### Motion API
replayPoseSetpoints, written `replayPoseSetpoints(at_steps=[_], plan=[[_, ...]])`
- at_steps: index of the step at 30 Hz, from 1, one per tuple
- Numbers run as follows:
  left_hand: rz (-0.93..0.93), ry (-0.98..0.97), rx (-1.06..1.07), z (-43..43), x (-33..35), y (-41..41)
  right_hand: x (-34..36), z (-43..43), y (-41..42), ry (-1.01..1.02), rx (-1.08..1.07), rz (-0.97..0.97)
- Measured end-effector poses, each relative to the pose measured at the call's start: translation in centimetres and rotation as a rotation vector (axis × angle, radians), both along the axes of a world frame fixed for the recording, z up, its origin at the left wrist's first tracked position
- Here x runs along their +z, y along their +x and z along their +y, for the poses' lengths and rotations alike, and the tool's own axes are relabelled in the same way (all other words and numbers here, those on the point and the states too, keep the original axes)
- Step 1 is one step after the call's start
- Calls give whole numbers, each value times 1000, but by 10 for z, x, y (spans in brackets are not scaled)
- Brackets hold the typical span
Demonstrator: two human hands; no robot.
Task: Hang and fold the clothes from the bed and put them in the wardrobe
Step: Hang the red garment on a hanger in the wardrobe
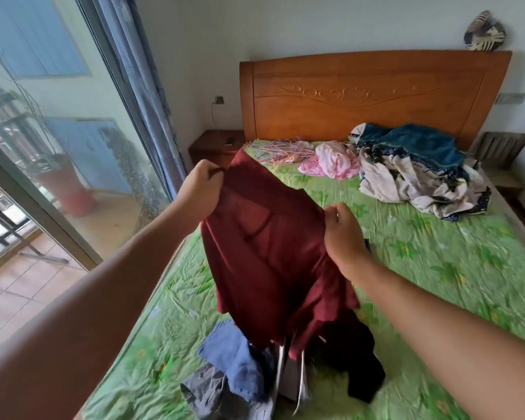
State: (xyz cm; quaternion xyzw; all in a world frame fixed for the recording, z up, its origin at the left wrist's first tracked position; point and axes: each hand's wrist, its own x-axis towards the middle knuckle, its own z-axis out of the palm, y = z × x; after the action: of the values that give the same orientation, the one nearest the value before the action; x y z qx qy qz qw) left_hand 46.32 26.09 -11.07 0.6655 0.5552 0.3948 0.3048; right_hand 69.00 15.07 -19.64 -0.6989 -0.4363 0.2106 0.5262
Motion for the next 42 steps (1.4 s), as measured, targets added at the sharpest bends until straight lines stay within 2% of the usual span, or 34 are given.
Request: replayPoseSetpoints(at_steps=[3, 5, 7, 10, 12, 17, 20, 23, 25, 28, 33, 35, 37, 38, 39, 42], plan=[[-110, 35, 30, 7, -8, -15, 30, 2, 13, 29, 212, -279], [-140, 77, 21, 11, -2, -20, 42, -1, 20, -37, 397, -619], [-180, 99, 50, 16, 8, -26, 42, 0, 27, -173, 478, -882], [-243, 97, 133, 25, 20, -44, 27, 1, 48, -349, 394, -948], [-137, 92, 111, 25, 21, -59, 20, -2, 63, -366, 279, -953], [358, 197, -104, 24, -1, -85, 21, 1, 78, -211, 31, -1029], [650, 235, -212, 24, -17, -92, 31, 2, 83, -70, -12, -1230], [745, 329, -134, 22, -25, -94, 39, -1, 95, -28, 35, -1415], [775, 380, -65, 23, -22, -92, 46, -5, 101, -12, 54, -1447], [786, 449, -33, 28, -12, -87, 58, -9, 106, -44, 99, -1394], [889, 500, -131, 36, 0, -77, 69, -15, 104, -48, 153, -1414], [970, 470, -161, 37, 0, -74, 70, -16, 103, -131, 70, -1228], [928, 428, -176, 39, -2, -72, 71, -17, 102, -241, 30, -1006], [877, 407, -192, 40, -3, -72, 73, -19, 100, -278, 34, -968], [832, 390, -208, 40, -4, -71, 76, -21, 97, -312, 48, -981], [801, 400, -238, 40, -1, -69, 82, -25, 89, -488, 89, -1200]])
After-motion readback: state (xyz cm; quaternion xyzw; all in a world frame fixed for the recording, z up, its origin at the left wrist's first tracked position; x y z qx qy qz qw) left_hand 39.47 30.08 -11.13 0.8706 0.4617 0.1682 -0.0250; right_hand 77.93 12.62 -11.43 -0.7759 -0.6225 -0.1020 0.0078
